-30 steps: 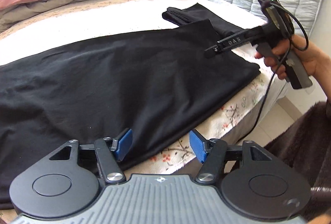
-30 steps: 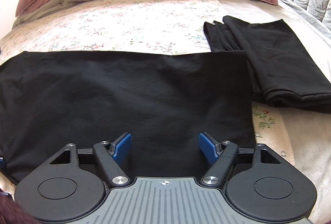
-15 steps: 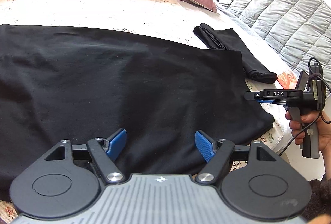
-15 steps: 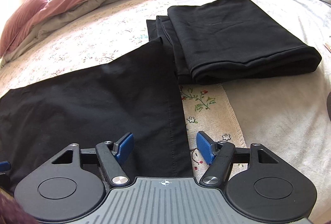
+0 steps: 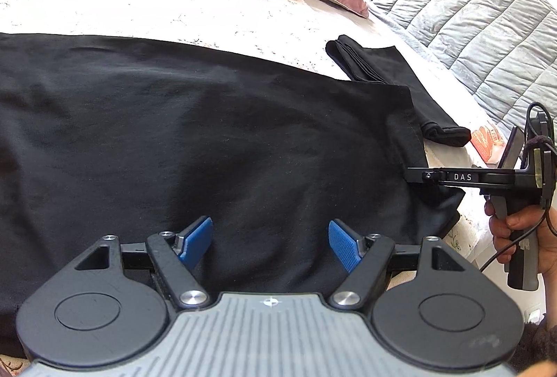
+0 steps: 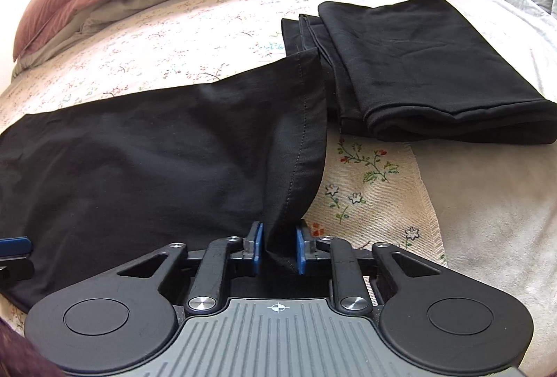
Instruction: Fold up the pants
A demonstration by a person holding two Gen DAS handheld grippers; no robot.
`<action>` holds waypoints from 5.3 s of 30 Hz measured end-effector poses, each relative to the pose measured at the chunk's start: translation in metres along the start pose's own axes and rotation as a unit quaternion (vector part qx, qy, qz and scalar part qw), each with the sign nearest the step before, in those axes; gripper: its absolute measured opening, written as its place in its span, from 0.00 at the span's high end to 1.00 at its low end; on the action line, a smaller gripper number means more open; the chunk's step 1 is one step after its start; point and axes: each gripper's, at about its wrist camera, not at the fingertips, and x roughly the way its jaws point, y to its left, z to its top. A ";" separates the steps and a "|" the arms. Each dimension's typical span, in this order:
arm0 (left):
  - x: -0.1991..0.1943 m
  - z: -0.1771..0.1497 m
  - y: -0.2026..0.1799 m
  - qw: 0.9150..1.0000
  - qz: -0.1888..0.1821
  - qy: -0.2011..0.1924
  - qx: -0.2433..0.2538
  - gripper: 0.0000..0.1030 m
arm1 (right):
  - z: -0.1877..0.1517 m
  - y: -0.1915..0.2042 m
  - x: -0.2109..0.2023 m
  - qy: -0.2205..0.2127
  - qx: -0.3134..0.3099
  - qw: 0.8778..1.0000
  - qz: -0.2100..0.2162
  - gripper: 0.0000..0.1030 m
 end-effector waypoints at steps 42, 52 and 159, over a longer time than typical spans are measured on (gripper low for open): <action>0.042 0.013 -0.003 0.975 -0.185 -0.027 -0.121 0.24 | 0.031 0.024 0.004 0.014 0.129 0.968 0.213 0.44; 0.036 -0.007 -0.077 0.990 0.000 -0.118 0.076 0.75 | 0.039 0.045 0.007 0.004 0.094 0.976 0.197 0.43; -0.221 0.038 0.390 0.889 0.378 -0.154 -0.208 0.89 | 0.049 0.352 0.086 0.020 -0.119 0.967 0.223 0.33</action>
